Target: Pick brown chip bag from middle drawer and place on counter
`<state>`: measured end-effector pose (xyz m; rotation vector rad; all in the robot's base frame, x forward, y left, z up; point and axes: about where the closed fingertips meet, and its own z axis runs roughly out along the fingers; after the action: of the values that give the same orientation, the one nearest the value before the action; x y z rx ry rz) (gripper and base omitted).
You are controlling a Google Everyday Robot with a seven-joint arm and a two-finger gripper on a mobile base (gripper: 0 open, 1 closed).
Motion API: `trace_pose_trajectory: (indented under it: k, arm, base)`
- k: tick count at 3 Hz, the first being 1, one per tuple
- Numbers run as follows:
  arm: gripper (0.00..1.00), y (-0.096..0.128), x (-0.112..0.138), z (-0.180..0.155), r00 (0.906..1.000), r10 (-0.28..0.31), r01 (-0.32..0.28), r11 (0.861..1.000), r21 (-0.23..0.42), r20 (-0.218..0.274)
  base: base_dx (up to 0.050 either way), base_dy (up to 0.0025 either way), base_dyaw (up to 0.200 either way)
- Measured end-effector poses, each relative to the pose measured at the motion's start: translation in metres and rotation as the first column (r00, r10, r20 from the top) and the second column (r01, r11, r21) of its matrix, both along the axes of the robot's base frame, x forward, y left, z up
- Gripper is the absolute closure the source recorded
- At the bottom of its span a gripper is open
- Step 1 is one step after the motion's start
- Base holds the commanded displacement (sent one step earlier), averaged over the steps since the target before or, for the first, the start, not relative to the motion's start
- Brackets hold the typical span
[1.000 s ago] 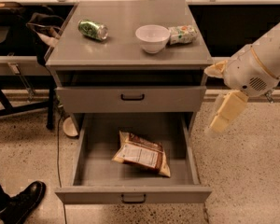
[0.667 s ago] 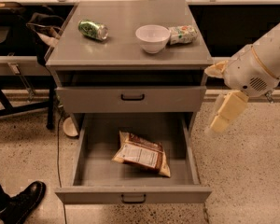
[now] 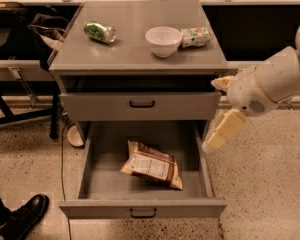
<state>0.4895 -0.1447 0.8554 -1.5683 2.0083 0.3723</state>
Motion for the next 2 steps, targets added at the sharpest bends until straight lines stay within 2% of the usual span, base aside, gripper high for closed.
trace_pose_trajectory:
  k: [1, 2]
  arm:
    - [0.0, 0.01, 0.009, -0.02, 0.9982, -0.047, 0.045, 0.999, 0.03, 0.039]
    - [0.0, 0.025, 0.03, -0.072, 0.9911, -0.128, 0.128, 0.992, 0.008, 0.038]
  base:
    - [0.0, 0.0, 0.0]
    - [0.0, 0.0, 0.0]
